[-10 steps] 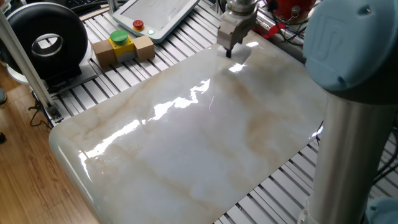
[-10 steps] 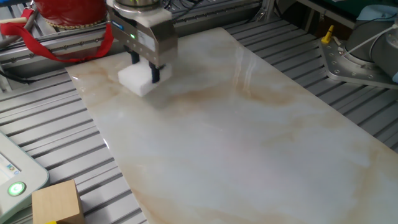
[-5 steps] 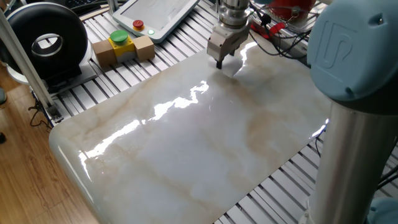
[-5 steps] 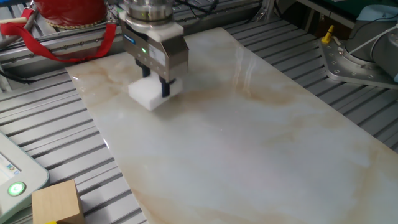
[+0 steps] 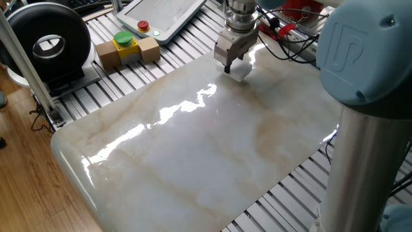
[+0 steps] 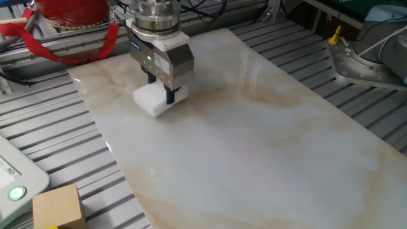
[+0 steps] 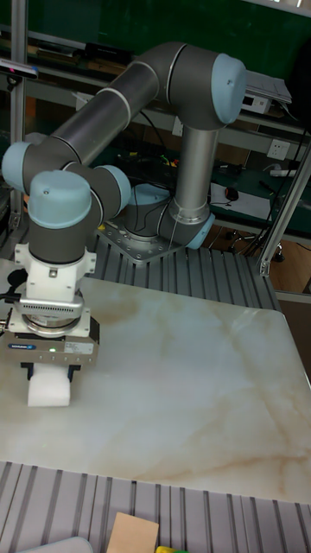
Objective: Clean the tabletop with a sponge
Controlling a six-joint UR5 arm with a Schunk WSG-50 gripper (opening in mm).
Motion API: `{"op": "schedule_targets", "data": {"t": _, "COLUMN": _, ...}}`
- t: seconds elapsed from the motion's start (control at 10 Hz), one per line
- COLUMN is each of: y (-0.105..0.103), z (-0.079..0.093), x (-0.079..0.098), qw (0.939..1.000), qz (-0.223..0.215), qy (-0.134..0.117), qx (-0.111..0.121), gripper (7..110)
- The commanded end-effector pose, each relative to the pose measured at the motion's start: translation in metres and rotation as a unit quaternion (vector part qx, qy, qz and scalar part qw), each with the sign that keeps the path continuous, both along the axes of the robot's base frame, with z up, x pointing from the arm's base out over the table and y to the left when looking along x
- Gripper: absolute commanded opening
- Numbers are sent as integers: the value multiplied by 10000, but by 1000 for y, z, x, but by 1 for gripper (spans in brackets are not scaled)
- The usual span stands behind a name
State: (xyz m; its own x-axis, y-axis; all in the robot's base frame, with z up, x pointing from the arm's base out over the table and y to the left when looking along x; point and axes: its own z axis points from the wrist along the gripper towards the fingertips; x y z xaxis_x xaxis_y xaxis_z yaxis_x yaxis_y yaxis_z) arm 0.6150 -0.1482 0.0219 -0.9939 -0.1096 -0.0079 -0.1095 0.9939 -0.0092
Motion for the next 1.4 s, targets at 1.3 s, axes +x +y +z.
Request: {"op": "schedule_targets", "data": {"t": 1.3, "y": 15, "z": 4, "x": 5, "qw": 9951, "qz": 941, "qy": -229, "qx": 183, "gripper": 7}}
